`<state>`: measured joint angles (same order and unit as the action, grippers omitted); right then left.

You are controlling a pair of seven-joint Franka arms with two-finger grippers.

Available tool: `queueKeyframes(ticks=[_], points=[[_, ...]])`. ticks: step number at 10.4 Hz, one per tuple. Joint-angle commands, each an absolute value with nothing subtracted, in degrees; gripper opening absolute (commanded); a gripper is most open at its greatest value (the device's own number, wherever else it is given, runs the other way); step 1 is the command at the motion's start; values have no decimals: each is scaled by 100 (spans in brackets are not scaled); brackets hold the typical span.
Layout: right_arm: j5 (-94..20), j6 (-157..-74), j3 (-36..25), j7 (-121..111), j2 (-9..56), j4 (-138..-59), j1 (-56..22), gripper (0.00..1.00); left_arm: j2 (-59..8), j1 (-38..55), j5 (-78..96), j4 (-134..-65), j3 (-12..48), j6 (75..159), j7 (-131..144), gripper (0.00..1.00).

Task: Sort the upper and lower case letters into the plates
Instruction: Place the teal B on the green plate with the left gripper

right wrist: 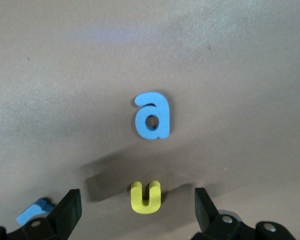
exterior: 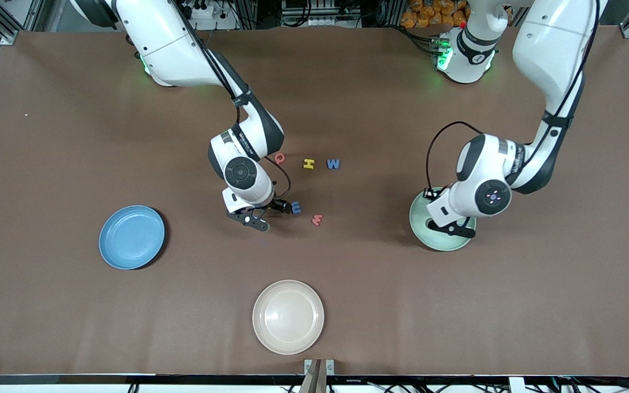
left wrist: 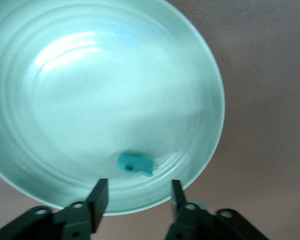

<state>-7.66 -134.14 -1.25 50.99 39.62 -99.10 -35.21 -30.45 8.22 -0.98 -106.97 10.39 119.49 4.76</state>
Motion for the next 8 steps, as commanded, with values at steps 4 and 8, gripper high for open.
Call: queueKeyframes(ticks=[4, 8], points=[[-703, -13745, -114, 5001, 3876, -10150, -3480, 100, -2979, 1299, 509, -10345, 1378, 11883, 2296, 100], [-729, -13957, -97, 4983, 3648, -10477, -3472, 100, -3119, 2195, 632, -10020, 1494, 12066, 4171, 100]])
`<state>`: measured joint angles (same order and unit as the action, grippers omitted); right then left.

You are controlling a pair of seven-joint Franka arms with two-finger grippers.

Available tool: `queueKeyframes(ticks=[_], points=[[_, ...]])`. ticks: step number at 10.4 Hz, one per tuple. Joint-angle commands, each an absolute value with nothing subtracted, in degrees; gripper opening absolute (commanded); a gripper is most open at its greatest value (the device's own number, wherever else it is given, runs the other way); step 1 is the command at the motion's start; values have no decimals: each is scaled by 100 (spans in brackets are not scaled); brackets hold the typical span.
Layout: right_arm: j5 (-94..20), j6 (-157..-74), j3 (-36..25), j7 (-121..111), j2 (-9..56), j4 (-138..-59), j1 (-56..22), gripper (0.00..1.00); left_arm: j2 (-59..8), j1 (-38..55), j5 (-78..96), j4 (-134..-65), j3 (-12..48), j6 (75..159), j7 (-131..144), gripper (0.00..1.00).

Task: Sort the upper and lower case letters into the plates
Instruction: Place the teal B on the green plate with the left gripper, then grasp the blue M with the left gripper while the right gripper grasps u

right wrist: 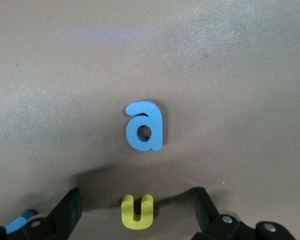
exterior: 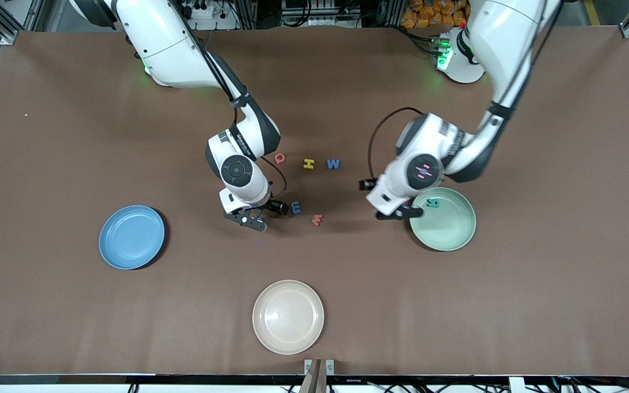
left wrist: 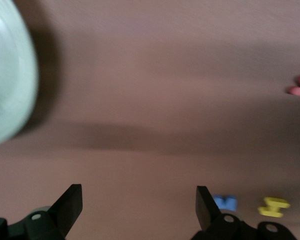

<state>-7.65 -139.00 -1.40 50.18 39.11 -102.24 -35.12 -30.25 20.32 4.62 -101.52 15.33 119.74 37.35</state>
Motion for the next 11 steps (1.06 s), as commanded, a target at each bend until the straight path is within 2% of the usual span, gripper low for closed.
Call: queueKeyframes(ticks=[1, 2, 4, 6, 9, 11], points=[[-729, -13957, -97, 4983, 3647, -10477, -3472, 100, -3172, 2310, 642, -10020, 1494, 12294, 4401, 100], [-729, -13948, -97, 4983, 3647, -10477, -3472, 100, -3251, 2581, 615, -10011, 1494, 12418, 4630, 100], [-729, -13922, -97, 4983, 3639, -10485, -3472, 100, -3706, 3223, 371, -9547, 1398, 12445, 4860, 100], [-834, -13974, -88, 5001, 3630, -10555, -3489, 2, -3945, 3488, -173, -9448, 1397, 13048, 5009, 100], [-958, -14001, -79, 4966, 3490, -10678, -3498, 0, -3964, 3489, -369, -9614, 1406, 13201, 4904, 100], [-958, -13983, -79, 4931, 3463, -10679, -3489, 0, -3798, 3507, -430, -10096, 1397, 13219, 4896, 100]])
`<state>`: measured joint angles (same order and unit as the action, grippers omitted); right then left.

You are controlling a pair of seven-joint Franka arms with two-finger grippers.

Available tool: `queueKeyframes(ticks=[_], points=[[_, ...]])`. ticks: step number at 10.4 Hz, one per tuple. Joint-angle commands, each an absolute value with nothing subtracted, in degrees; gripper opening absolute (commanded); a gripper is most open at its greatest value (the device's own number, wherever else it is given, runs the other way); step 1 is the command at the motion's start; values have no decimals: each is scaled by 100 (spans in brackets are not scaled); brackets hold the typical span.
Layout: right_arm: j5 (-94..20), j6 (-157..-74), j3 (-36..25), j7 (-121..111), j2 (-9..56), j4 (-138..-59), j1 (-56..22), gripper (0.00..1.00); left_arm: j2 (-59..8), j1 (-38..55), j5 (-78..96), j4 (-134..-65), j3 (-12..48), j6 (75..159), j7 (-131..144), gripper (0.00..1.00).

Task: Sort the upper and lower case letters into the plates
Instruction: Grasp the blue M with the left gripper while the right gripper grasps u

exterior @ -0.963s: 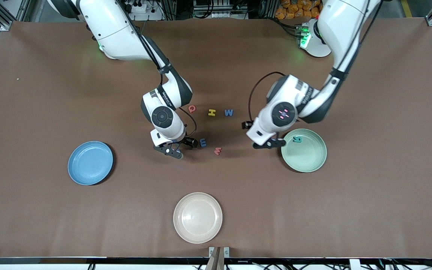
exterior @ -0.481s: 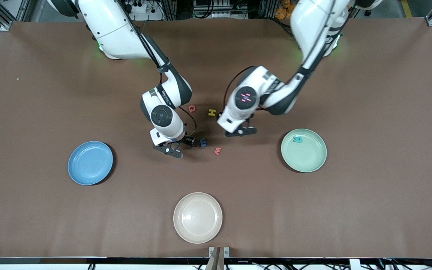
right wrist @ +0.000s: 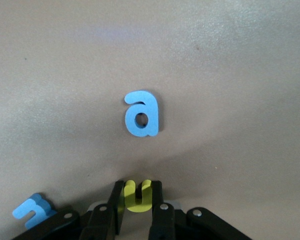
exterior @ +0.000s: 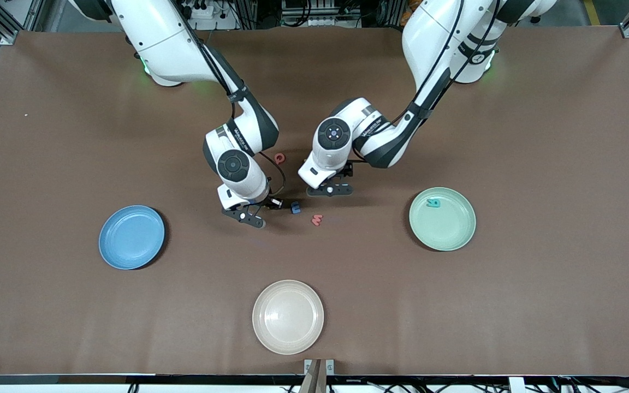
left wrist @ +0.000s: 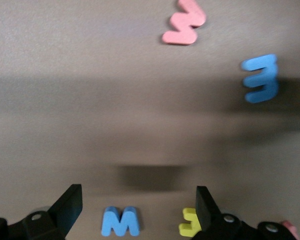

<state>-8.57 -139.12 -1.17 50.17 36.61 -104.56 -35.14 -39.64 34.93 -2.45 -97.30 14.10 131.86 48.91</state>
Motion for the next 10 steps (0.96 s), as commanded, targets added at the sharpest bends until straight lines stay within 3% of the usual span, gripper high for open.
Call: queueKeyframes(ticks=[1, 4, 10], points=[[-958, -13940, -88, 4878, 3385, -10679, -3472, 0, -3719, 3516, -474, -10290, 1406, 13254, 4930, 100], [-949, -13634, -114, 4388, 3104, -10653, -3017, 0, -3656, 3542, -475, -10695, 1424, 13657, 5114, 100], [-450, -12288, -237, 1481, 2821, -10381, -1197, 0, -3621, 3718, -475, -10828, 1485, 13650, 5721, 100]])
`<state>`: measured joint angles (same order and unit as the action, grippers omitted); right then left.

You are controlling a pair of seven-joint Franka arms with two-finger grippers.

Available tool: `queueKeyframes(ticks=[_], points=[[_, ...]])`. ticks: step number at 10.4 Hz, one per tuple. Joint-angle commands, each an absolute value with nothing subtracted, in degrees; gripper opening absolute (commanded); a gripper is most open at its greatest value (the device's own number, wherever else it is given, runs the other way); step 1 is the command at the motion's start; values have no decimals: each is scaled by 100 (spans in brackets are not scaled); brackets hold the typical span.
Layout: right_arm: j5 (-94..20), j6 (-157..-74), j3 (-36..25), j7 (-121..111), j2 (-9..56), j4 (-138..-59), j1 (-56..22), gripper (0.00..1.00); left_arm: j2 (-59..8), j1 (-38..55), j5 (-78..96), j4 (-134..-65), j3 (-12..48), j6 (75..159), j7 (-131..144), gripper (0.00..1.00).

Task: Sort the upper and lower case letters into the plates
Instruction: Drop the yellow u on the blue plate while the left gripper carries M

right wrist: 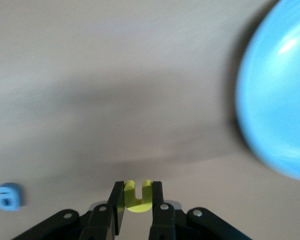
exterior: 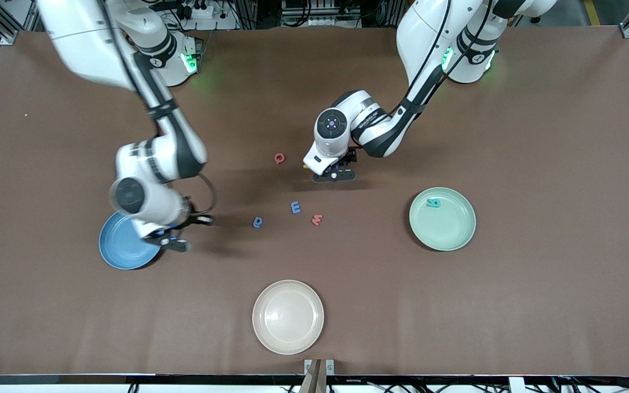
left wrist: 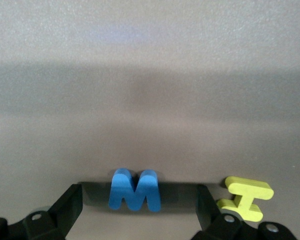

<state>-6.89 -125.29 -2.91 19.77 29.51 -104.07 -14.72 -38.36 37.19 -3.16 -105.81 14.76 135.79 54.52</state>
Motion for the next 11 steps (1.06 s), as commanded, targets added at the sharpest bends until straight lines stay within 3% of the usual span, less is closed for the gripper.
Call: queueKeyframes(ticks=[1, 2, 3, 4, 5, 6, 7, 8, 10, 11], points=[[-179, -12287, -237, 1042, 2847, -10354, -891, 0, -3630, 3735, -475, -10828, 1485, 13649, 5713, 94], [155, -12287, -229, 585, 2900, -10232, -548, 0, -3656, 3788, -483, -10802, 1477, 13649, 5687, 73], [323, -12322, -229, 119, 3022, -10091, -293, 0, -3656, 3797, -483, -10776, 1477, 13649, 5643, 64], [343, -12340, -229, -225, 3154, -9898, -142, 0, -3639, 3788, -483, -10775, 1468, 13649, 5608, 63], [343, -12340, -229, -463, 3286, -9688, -36, 9, -3639, 3788, -553, -10767, 1468, 13649, 5607, 56], [343, -12366, -229, -588, 3339, -9607, -18, 57, -3630, 3779, -580, -10767, 1468, 13649, 5607, 42], [325, -12453, -229, -606, 3349, -9606, -18, 100, -3621, 3788, -580, -10767, 1476, 13649, 5625, 37], [299, -12454, -220, -537, 3349, -9606, -78, 100, -3621, 3788, -589, -10767, 1468, 13649, 5625, 34], [237, -12419, -202, -240, 3340, -9606, -236, 100, -3595, 3779, -580, -10749, 1468, 13641, 5616, 17], [229, -12419, -193, 119, 3340, -9598, -394, 100, -3543, 3727, -589, -10758, 1476, 13606, 5625, 13]])
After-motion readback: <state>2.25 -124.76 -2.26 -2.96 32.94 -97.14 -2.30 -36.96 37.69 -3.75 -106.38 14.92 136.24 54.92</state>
